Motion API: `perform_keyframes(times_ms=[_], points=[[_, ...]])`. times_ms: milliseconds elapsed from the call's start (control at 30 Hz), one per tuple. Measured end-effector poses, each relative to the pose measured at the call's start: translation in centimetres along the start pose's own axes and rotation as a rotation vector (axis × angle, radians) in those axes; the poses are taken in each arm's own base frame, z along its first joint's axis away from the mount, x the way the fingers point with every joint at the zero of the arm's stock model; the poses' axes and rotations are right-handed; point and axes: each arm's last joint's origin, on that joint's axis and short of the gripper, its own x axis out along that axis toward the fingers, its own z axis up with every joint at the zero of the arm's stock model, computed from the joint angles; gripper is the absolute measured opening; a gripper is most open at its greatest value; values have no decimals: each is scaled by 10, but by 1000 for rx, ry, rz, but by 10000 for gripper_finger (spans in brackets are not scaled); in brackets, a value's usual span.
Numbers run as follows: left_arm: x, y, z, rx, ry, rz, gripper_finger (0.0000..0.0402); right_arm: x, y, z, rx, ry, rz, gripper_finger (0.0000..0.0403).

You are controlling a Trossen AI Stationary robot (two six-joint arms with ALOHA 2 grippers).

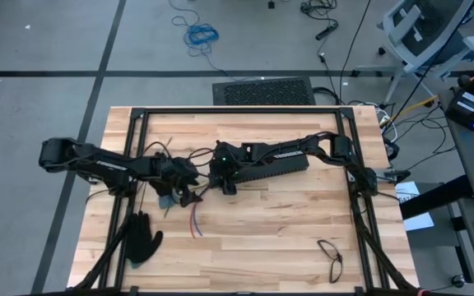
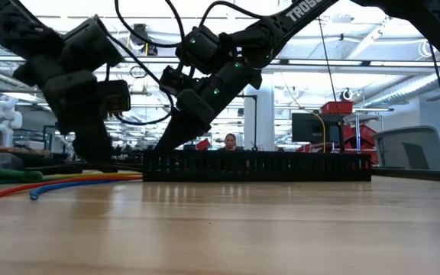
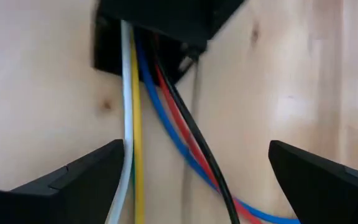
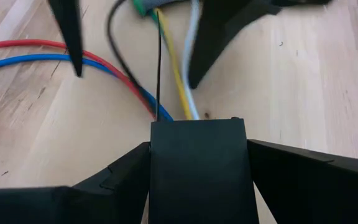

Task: Ziptie cables

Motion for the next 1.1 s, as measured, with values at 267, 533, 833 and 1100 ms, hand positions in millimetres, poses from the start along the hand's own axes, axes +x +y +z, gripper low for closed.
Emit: perform_keyframes(times_ms=[267, 533, 833, 1100], points=[[-28, 2, 9, 39, 10, 170, 393, 0, 0, 0, 2, 0, 0, 242], [-40, 3, 16, 204, -66, 251, 361, 0, 0, 0, 3, 0, 0, 242], [-32, 4, 18, 245, -55, 224, 85, 0, 0, 0, 3, 0, 1, 242], [-26, 4, 20, 226, -52, 185, 2, 0, 0, 0, 3, -2, 0, 242]])
